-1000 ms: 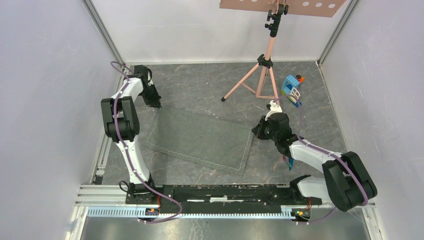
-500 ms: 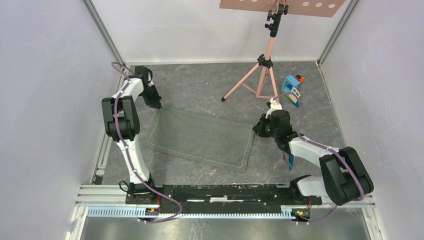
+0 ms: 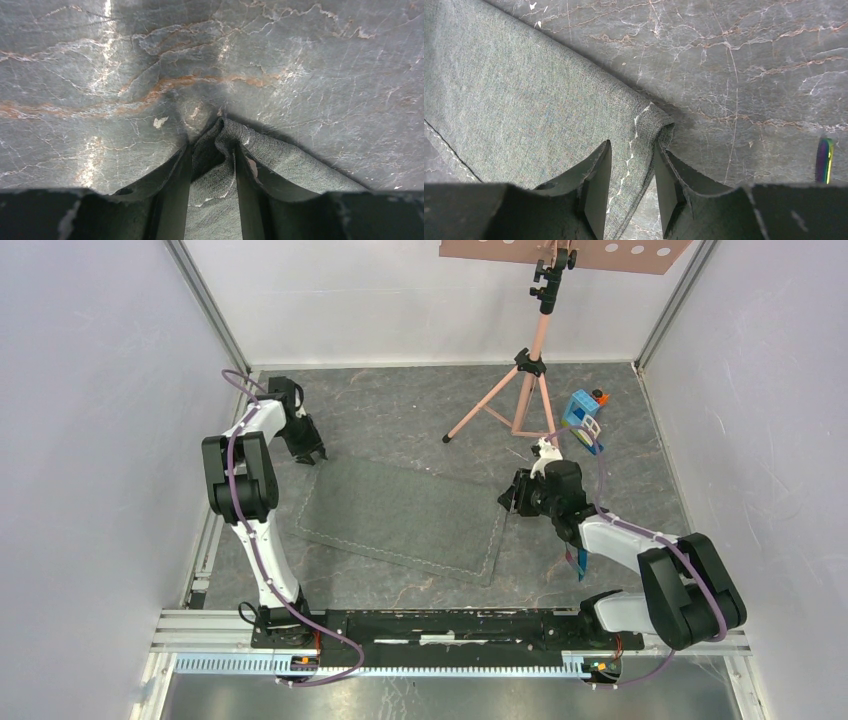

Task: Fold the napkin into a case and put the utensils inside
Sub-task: Smooth out the rectangle-folded napkin at the center of the board.

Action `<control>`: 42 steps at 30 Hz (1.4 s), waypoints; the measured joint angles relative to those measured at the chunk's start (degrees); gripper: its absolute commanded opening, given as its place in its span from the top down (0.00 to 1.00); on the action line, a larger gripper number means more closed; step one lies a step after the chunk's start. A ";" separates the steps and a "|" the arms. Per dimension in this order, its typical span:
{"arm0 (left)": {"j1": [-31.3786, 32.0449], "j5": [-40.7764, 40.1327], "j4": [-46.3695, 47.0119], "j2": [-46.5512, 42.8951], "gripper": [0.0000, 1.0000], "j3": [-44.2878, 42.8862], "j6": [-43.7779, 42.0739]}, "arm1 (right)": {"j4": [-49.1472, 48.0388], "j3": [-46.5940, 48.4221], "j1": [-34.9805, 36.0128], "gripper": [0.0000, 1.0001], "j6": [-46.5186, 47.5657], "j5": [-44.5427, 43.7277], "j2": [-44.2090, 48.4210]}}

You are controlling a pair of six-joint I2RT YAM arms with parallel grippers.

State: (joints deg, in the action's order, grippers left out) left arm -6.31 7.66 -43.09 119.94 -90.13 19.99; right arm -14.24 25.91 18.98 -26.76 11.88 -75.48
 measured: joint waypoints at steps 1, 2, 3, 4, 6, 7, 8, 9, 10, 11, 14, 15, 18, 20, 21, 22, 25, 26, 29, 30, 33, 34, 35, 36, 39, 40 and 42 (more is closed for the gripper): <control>0.00 0.00 0.00 0.00 0.58 0.24 0.00 | -0.37 -0.26 0.00 0.57 -0.09 0.22 0.00; 0.00 0.02 -0.04 0.00 0.60 0.46 -0.02 | -0.55 -0.44 0.02 0.57 -0.15 0.39 0.00; 0.00 0.02 -0.09 0.00 0.62 0.52 -0.13 | -0.85 -0.68 0.00 0.57 -0.22 0.66 -0.02; 0.00 0.02 -0.04 0.00 0.63 0.52 -0.28 | -1.22 -0.90 0.02 0.57 -0.37 0.98 -0.09; 0.00 0.09 -0.04 0.00 0.62 0.52 -0.37 | -1.77 -1.11 0.02 0.57 -0.42 1.42 -0.35; 0.00 0.07 -0.04 0.00 0.61 0.52 -0.37 | -1.95 -1.18 0.00 0.57 -0.44 1.46 -0.44; 0.00 0.04 -0.04 0.00 0.59 0.52 -0.39 | -2.03 -1.20 0.02 0.57 -0.44 1.60 -0.57; 0.00 0.04 -0.04 0.00 0.56 0.52 -0.39 | -2.16 -1.20 0.00 0.57 -0.44 1.68 -0.68; 0.00 0.04 -0.04 0.00 0.55 0.52 -0.39 | -2.45 -1.25 0.02 0.58 -0.44 1.81 -0.81; 0.00 0.02 -0.04 0.00 0.55 0.52 -0.42 | -2.71 -1.33 0.00 0.58 -0.44 1.90 -0.87; 0.00 0.04 -0.02 0.00 0.55 0.52 -0.42 | -3.02 -1.42 0.00 0.60 -0.59 2.29 -1.22; 0.00 0.04 -0.02 0.00 0.55 0.52 -0.42 | -3.15 -1.42 0.00 0.62 -0.59 2.38 -1.36; 0.00 0.02 -0.04 0.00 0.62 0.52 -0.44 | -3.39 -1.42 0.02 0.69 -0.66 2.51 -1.44; 0.00 -0.04 -0.04 0.00 0.67 0.52 -0.44 | -3.54 -1.42 0.00 0.74 -0.83 2.45 -1.46; 0.00 -0.07 -0.04 0.00 0.69 0.52 -0.46 | -3.63 -1.42 0.00 0.79 -0.79 2.38 -1.46; 0.00 -0.07 -0.04 0.00 0.72 0.55 -0.46 | -3.65 -1.42 0.00 0.84 -0.66 2.12 -1.46; 0.00 -0.09 -0.04 0.00 0.80 0.55 -0.48 | -3.58 -1.40 -0.11 0.98 0.15 0.92 -1.44; -0.02 -0.09 -0.04 0.00 0.82 0.55 -0.48 | -3.43 -1.33 -0.22 1.00 0.46 0.50 -1.44; -0.11 -0.09 -0.04 0.00 0.86 0.55 -0.48 | -2.34 -0.66 -0.87 1.00 1.18 -0.70 -1.46; -0.15 -0.09 -0.04 0.00 0.89 0.55 -0.48 | -2.08 -0.39 -1.14 1.00 1.36 -1.03 -1.44; -0.31 -0.07 -0.04 0.00 0.93 0.55 -0.48 | -1.38 0.48 -1.86 1.00 1.64 -1.75 -1.44; -0.35 -0.07 -0.04 0.00 0.93 0.55 -0.48 | -1.29 0.63 -2.05 1.00 1.64 -1.84 -1.40; -0.39 -0.07 -0.04 0.00 0.93 0.55 -0.48 | -1.27 0.74 -2.27 1.00 1.62 -1.88 -1.36; -0.44 -0.07 -0.04 0.00 0.93 0.55 -0.48 | -1.20 0.81 -2.43 1.00 1.62 -1.99 -1.31; -0.50 -0.07 -0.04 0.00 0.95 0.55 -0.48 | -1.14 0.98 -3.02 1.00 1.55 -2.08 -1.31; -0.52 -0.07 -0.02 0.00 0.95 0.55 -0.48 | -1.14 0.98 -3.10 1.00 1.53 -2.08 -1.31; -0.59 -0.02 -0.02 0.00 0.93 0.55 -0.48 | -1.25 1.01 -3.28 1.00 1.49 -1.99 -1.53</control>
State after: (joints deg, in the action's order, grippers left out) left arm -6.90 7.64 -43.11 119.94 -89.58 19.51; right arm -15.49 26.92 15.70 -25.28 9.89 -77.01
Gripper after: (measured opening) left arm 0.063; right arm 0.007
